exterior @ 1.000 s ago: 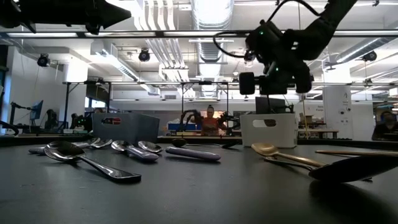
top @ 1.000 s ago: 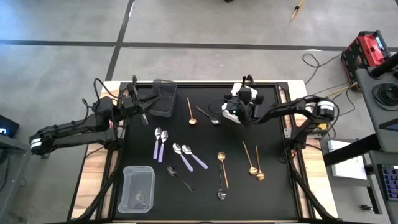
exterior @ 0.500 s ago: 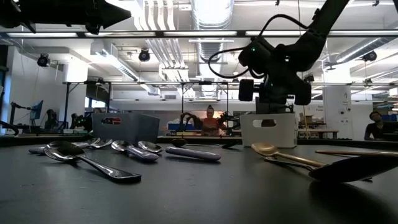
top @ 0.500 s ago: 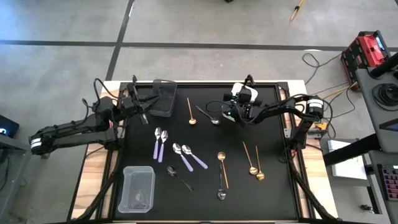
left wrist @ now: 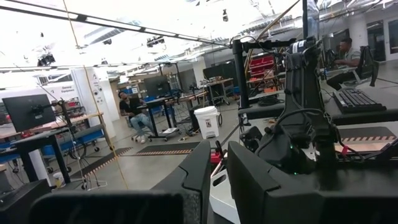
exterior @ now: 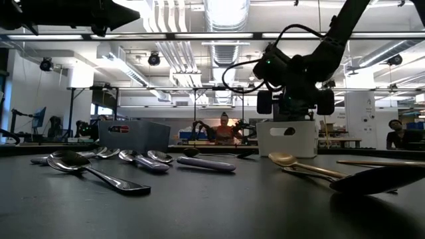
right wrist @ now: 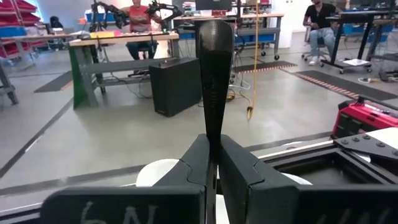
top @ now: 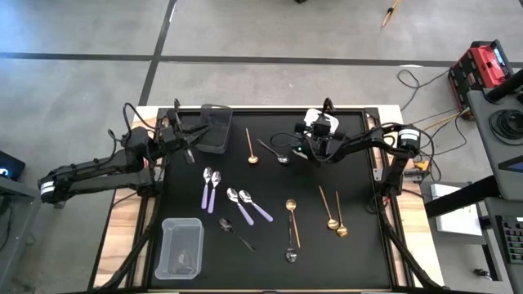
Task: Sort silverware by color (type)
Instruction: Put the black spoon into the white bin
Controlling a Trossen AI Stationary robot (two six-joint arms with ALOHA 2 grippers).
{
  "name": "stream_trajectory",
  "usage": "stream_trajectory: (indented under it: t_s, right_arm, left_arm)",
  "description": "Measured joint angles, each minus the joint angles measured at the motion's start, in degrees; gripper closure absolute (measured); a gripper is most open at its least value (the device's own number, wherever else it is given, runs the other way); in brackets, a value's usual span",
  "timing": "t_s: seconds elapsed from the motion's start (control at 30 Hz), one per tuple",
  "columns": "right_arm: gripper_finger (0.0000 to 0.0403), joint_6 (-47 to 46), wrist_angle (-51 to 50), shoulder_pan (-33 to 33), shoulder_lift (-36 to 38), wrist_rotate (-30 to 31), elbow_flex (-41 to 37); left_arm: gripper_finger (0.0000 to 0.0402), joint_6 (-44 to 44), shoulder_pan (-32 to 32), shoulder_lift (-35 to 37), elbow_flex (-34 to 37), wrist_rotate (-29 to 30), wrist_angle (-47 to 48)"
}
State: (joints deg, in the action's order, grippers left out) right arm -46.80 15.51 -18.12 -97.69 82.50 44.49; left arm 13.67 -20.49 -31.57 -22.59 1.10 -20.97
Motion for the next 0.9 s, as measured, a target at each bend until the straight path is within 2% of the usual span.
stream_trajectory:
  t_s: [0.67, 0.9]
  right_arm:
    - [0.0388, 0.5, -0.3, -0.4, 0.0, -0.1, 0.0]
    - [0.0341, 0.6, -0.3, -0.4, 0.0, -0.2, 0.0]
  left_arm:
    - [0.0363, 0.7, 0.0, 0.0, 0.0, 0.0, 0.0]
    - [0.0363, 0.7, 0.0, 0.0, 0.0, 0.0, 0.0]
